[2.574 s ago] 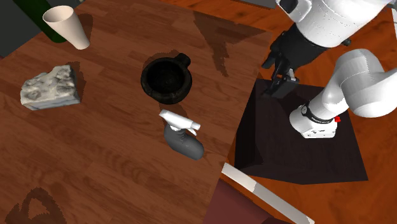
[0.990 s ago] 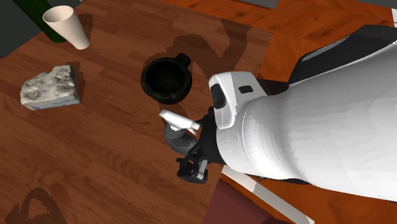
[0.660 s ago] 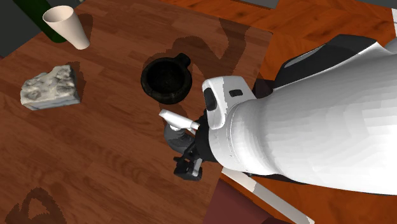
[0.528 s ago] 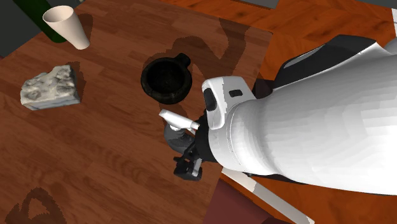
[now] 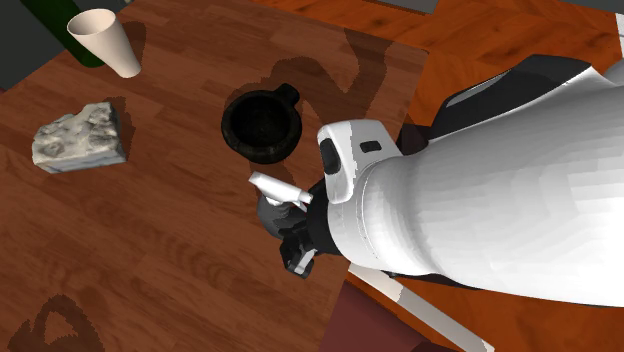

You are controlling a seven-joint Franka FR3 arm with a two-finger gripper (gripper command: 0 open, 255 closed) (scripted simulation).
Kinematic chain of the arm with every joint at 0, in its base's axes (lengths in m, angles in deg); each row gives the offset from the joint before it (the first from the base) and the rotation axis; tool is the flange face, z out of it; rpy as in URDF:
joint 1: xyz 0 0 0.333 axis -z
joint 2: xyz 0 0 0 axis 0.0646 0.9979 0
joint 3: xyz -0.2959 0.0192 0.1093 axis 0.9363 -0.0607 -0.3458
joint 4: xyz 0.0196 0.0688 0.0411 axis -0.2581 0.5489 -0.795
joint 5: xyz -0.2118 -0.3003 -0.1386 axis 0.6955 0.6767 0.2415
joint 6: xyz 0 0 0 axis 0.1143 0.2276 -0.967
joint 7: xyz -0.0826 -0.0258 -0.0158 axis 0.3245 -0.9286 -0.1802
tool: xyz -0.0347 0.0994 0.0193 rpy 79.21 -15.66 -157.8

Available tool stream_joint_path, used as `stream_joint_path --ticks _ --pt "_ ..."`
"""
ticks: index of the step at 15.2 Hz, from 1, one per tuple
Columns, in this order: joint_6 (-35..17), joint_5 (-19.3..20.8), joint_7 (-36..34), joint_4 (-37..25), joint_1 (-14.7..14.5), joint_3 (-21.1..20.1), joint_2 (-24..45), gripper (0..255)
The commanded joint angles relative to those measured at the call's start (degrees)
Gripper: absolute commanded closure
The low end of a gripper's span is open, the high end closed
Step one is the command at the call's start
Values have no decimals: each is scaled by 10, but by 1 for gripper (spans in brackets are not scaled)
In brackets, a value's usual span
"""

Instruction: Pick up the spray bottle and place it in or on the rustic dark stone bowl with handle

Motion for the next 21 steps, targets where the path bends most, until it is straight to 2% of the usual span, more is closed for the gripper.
stream_joint_path --ticks 1,5,21 --pt "0 0 0 0 0 0 0 255" --pt "0 0 0 0 0 0 0 255" --pt "107 -33 57 -113 -3 3 -6 255"
